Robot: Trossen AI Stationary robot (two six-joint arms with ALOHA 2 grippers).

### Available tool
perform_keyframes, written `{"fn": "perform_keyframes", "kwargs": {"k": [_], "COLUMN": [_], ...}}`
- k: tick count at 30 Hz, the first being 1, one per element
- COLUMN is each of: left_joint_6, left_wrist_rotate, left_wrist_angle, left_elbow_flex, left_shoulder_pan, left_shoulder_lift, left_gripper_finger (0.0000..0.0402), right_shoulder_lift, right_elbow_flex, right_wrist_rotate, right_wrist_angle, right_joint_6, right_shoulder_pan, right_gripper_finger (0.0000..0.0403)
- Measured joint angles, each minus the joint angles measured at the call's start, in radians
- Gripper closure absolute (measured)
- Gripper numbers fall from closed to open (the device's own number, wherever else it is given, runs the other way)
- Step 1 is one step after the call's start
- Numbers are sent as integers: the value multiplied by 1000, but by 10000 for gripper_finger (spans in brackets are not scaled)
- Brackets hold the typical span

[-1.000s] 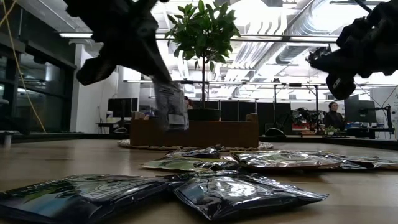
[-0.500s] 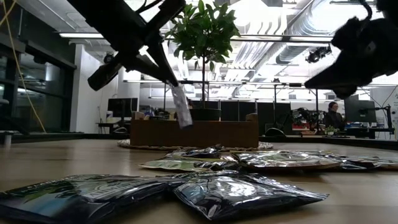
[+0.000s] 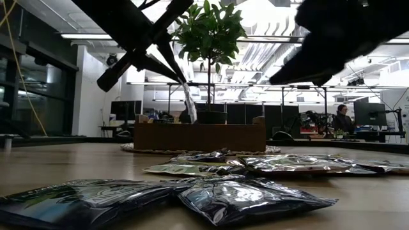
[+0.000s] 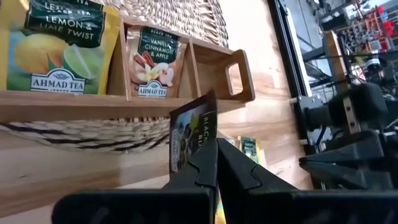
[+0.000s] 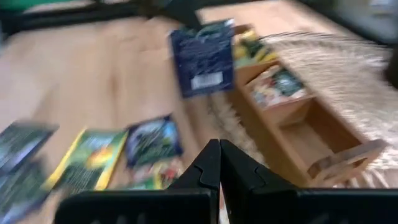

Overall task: Pick & Place Tea
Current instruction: Put the violet tea bag into the right section of the wooden organizer

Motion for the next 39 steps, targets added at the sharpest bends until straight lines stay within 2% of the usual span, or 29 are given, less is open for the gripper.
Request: {"fn": "perform_keyframes", "kwargs": {"k": [3, 5, 7, 10, 14, 16, 22, 24, 26, 30, 36, 39], "left_joint_6": [-1, -3, -3, -3, 1, 2, 15, 25, 31, 46, 64, 64], "left_wrist_rotate": [-12, -14, -14, -10, -10, -6, 10, 24, 35, 46, 50, 50], "left_wrist_angle": [0, 0, 0, 0, 0, 0, -7, -7, -7, -4, -1, -1], "left_elbow_flex": [0, 0, 0, 0, 0, 0, 0, 0, 0, 0, 0, 0], "left_shoulder_pan": [1, 1, 0, 0, 0, 0, 0, 0, 0, 0, 0, 0], "left_shoulder_lift": [0, 0, 0, 0, 0, 0, 0, 0, 0, 0, 0, 0], "left_gripper_finger": [401, 401, 401, 402, 401, 401, 402, 402, 402, 401, 402, 402], "right_shoulder_lift": [123, 201, 277, 380, 491, 516, 525, 525, 525, 527, 527, 527], "right_elbow_flex": [98, 162, 224, 315, 431, 478, 563, 564, 557, 553, 553, 553], "right_wrist_rotate": [165, 214, 195, 84, 9, 24, 159, 163, 119, 18, -42, -101], "right_wrist_angle": [-1, -3, -2, -4, -8, -20, -111, -126, -127, -134, -132, -132], "right_joint_6": [21, 22, 36, 36, -75, -123, -130, -150, -167, -145, 4, 7], "right_shoulder_pan": [33, 45, 48, 38, 26, 26, 27, 19, 7, -22, -46, -47], "right_gripper_finger": [402, 402, 402, 402, 402, 402, 402, 402, 397, 358, 257, 211]}}
